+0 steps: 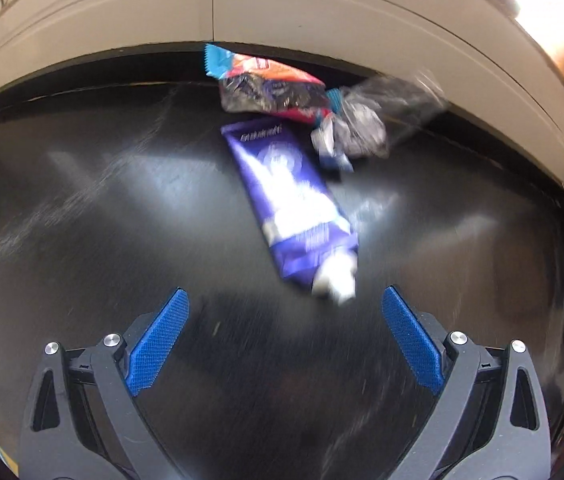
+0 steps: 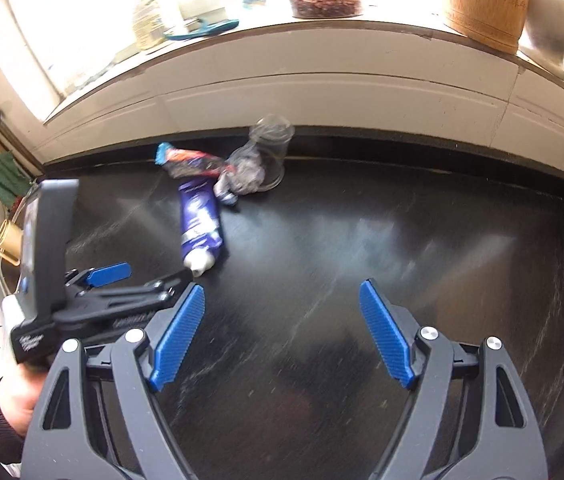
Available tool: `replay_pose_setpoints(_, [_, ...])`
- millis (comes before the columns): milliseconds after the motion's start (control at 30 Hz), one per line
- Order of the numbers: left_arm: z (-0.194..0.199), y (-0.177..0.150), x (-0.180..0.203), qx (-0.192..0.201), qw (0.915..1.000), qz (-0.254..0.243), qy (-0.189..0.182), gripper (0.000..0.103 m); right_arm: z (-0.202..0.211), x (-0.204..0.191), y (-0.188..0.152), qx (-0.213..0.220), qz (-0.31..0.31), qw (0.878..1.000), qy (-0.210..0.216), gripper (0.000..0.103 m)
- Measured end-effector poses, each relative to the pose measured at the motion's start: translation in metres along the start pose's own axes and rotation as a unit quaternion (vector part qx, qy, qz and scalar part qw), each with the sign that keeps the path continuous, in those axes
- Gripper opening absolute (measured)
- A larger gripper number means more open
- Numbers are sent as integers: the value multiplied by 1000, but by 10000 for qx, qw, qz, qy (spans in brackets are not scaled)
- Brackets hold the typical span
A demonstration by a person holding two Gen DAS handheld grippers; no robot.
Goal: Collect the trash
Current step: 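Grasp the blue toothpaste tube with the left tool while the right tool grasps the clear cup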
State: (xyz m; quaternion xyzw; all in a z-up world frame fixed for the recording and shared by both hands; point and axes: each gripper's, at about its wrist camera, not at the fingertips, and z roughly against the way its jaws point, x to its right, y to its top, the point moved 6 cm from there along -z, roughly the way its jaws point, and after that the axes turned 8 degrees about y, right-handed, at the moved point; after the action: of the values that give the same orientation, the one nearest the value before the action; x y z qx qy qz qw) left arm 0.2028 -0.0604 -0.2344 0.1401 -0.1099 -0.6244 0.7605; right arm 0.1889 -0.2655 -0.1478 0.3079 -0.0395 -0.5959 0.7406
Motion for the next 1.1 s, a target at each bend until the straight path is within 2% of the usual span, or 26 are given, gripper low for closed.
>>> replay_pose_setpoints(167, [-34,25,7,-247,9987,386,217,95,-30,18,29,-141,-21,9998,114,77])
replay_pose_setpoints(200, [-37,30,7,-206,9985,373,350,95,-37,19,35,-168,-12,9997,148,77])
replay_pose_setpoints(333, [-45,33,8,-27,9971,-133,751,97,-74,17,61,-310,-111,9981,530,77])
replay_pose_setpoints(533, [-43,32,-5,245,9969,-461,594,96,-130,12,90,-521,-412,9926,1021,77])
replay_pose_setpoints(633, [-42,32,-3,339,9962,-614,516,87,-145,14,101,-484,-620,9902,1156,77])
replay_pose_setpoints(700, [-37,31,-4,424,9951,-789,424,71,-150,15,106,-460,-699,9893,1198,76])
replay_pose_setpoints(767, [-34,32,2,485,9933,-991,336,57,-152,15,109,-482,-752,9875,1296,51])
replay_pose_setpoints(800, [-35,35,5,466,9934,-998,308,55,-151,14,110,-475,-736,9872,1335,50])
replay_pose_setpoints(867, [-35,36,3,417,9942,-951,270,53,-145,10,111,-409,-608,9887,1308,38])
replay_pose_setpoints(933, [-33,37,1,336,9953,-899,147,52,-133,4,111,-273,-463,9905,1268,36])
replay_pose_setpoints(967, [-31,36,1,306,9955,-898,84,52,-126,2,110,-218,-401,9911,1254,31])
replay_pose_setpoints(1100, [-8,21,-10,358,9944,-993,49,52,-96,-6,102,7,-189,9931,1156,31])
